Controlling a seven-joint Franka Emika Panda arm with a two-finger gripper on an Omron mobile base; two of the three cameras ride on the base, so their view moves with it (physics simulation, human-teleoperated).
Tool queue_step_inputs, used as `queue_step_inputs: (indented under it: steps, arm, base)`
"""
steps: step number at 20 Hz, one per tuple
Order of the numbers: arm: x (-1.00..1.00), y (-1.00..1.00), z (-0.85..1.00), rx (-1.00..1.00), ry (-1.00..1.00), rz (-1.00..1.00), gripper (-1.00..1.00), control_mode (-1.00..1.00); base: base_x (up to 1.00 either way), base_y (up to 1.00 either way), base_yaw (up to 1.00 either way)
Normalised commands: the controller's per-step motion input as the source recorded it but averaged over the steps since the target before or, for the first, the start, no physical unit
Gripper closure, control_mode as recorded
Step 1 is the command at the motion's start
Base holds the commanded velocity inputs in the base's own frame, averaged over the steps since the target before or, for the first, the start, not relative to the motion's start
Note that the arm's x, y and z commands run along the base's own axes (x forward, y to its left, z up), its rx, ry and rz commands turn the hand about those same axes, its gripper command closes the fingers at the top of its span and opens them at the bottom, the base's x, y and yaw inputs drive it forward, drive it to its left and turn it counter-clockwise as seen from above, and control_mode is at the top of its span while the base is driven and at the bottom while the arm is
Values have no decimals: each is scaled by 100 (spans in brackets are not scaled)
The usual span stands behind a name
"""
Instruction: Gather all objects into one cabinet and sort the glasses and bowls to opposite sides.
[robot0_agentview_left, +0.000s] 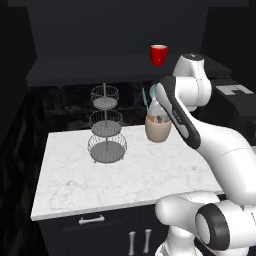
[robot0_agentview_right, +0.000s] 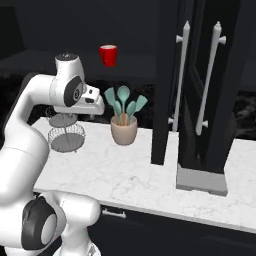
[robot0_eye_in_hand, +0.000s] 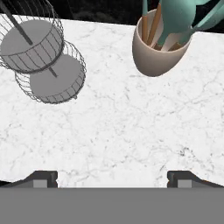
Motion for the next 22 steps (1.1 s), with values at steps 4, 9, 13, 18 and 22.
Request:
queue_step_inputs:
  steps: [4, 9, 13, 18, 22]
  arm:
    - [0, 0, 0, 0, 0, 0, -100, 100]
    - [0, 0, 0, 0, 0, 0, -100, 100]
    - [0, 0, 0, 0, 0, 0, -100, 100]
    - [0, 0, 0, 0, 0, 0, -100, 100]
    - [0, 0, 0, 0, 0, 0, -100, 100]
  base:
    - [100, 5, 3]
    - [56, 0, 7]
    - [0, 0, 0]
    - [0, 0, 0]
    - [0, 0, 0]
